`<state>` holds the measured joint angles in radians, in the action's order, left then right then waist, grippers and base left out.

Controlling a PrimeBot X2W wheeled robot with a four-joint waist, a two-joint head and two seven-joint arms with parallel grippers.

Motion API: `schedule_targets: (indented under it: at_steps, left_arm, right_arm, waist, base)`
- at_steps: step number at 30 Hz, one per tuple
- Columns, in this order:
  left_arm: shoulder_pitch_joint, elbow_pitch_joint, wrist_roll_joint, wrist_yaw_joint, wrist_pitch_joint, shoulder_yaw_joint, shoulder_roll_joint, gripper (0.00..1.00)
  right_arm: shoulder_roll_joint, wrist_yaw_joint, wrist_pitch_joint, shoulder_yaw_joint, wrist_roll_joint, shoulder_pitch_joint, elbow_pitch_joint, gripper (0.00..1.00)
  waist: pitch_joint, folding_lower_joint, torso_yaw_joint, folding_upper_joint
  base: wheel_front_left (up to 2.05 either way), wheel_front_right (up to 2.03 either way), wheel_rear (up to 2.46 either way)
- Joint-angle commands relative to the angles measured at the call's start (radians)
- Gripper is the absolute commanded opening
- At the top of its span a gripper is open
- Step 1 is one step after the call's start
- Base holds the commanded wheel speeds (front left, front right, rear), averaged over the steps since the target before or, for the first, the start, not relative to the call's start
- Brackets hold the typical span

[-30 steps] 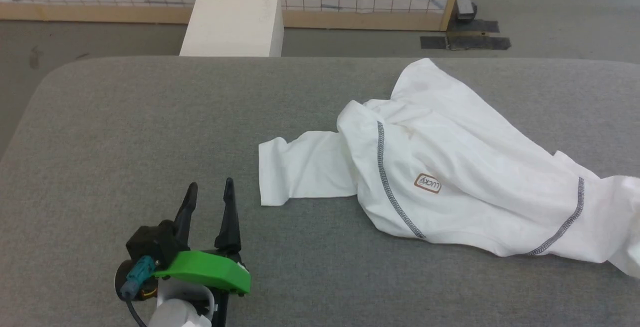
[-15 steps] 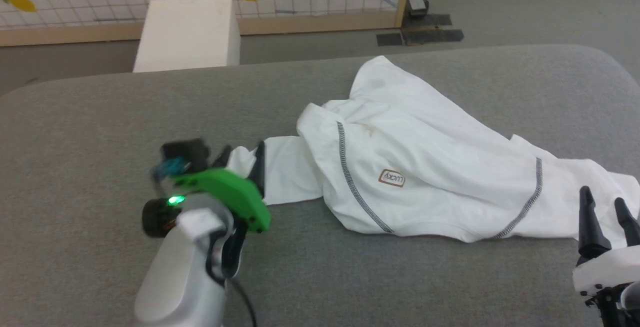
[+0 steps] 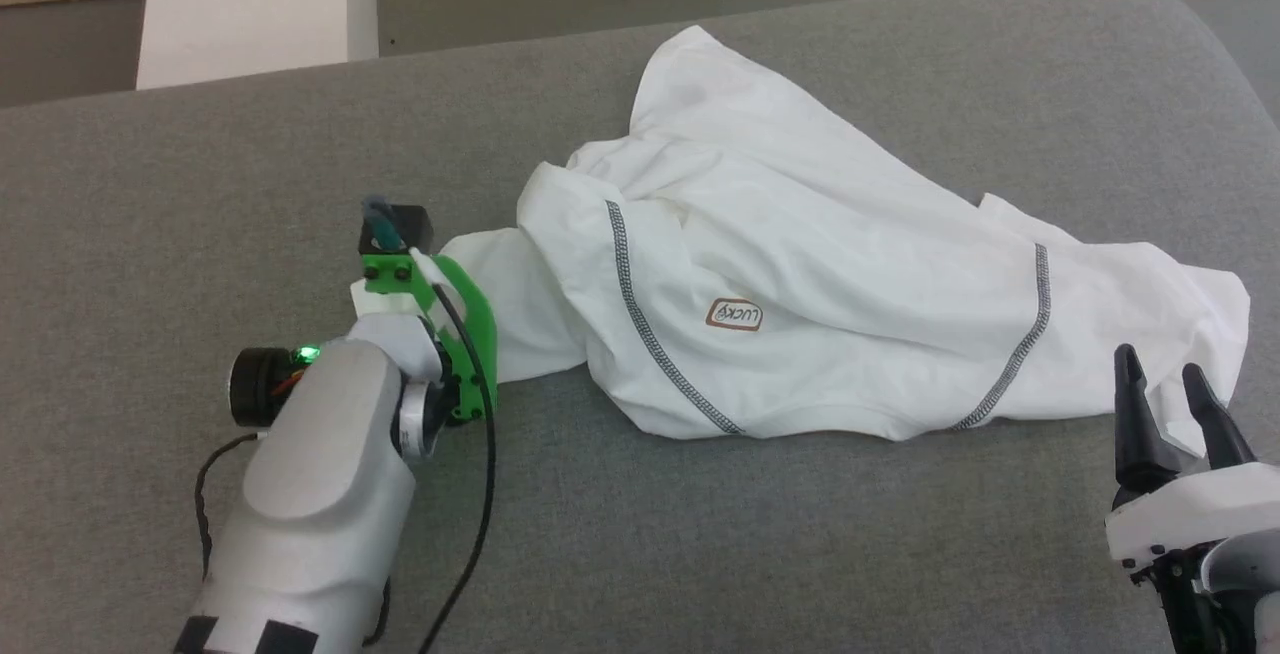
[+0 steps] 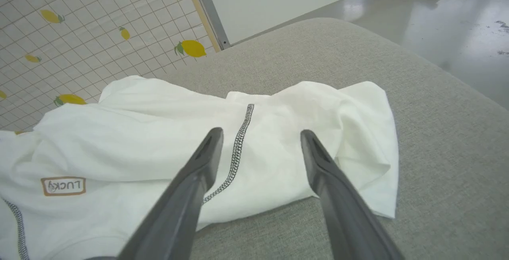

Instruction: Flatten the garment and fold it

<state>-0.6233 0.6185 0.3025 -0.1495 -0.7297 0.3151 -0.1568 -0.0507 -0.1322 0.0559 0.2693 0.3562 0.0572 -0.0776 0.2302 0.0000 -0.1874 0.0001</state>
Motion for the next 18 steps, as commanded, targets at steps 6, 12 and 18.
schedule_targets:
  at_steps: [6, 12, 18]
  left_arm:
    - [0.045, 0.008, 0.107, 0.045, 0.081, -0.062, 0.028, 0.00]
    - [0.033, -0.116, 0.243, 0.022, 0.303, -0.265, 0.017, 0.00]
    - [0.077, -0.250, 0.268, -0.054, 0.412, -0.425, -0.084, 0.00]
  right_arm:
    - [0.000, 0.002, -0.015, -0.010, -0.008, 0.017, -0.009, 1.00]
    - [0.000, 0.002, -0.012, 0.002, -0.024, 0.002, -0.004, 1.00]
    - [0.000, 0.002, 0.007, 0.005, -0.038, -0.024, 0.005, 1.00]
  waist:
    - [0.001, 0.0000, 0.039, -0.0001]
    - [-0.035, 0.0000, 0.111, -0.0001]
    - [-0.061, 0.0000, 0.176, -0.0001]
  base:
    - [0.00, 0.00, 0.00]
    - [0.00, 0.00, 0.00]
    - [0.00, 0.00, 0.00]
